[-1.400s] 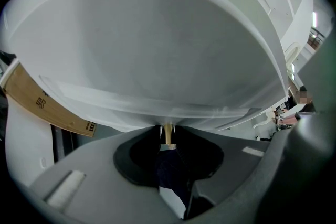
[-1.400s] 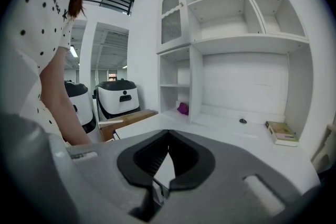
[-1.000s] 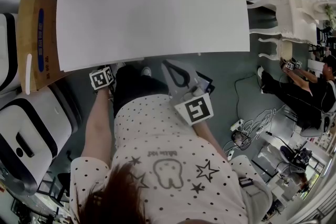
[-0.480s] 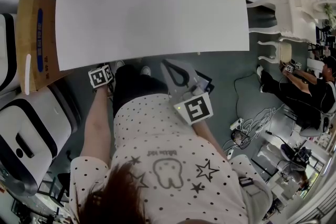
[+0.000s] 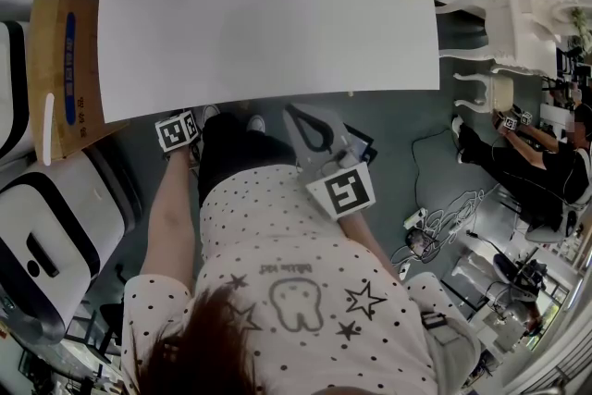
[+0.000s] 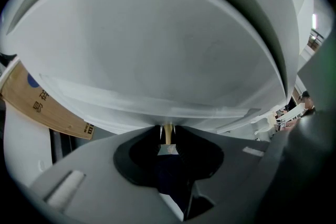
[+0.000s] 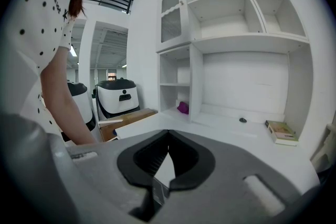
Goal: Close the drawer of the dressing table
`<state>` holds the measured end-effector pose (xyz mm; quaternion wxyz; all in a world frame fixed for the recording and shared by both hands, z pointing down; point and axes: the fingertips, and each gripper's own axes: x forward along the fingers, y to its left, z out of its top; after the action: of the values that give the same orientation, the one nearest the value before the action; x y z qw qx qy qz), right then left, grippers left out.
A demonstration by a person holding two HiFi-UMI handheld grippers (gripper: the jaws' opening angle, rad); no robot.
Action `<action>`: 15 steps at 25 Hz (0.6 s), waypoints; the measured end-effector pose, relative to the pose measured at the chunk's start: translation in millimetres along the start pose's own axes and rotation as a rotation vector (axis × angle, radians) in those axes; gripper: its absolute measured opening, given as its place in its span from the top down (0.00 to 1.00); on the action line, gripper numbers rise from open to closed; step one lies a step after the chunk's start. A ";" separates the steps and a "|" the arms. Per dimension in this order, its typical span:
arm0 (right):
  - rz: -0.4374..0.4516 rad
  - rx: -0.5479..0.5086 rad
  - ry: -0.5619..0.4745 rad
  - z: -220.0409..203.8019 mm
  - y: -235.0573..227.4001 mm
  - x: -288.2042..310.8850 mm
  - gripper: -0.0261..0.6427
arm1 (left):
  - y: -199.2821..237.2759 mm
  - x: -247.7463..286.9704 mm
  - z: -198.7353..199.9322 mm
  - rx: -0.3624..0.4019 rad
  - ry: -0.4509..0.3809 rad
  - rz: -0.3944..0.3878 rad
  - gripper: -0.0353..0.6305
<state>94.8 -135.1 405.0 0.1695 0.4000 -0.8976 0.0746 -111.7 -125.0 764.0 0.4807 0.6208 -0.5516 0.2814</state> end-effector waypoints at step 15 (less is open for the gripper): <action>-0.007 0.004 -0.002 -1.0 3.0 -5.6 0.97 | 1.0 -0.8 1.0 -0.008 -0.011 0.003 0.81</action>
<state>96.3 -128.9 403.8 0.1680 0.4034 -0.8963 0.0753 -113.1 -125.4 763.3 0.4798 0.6194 -0.5564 0.2766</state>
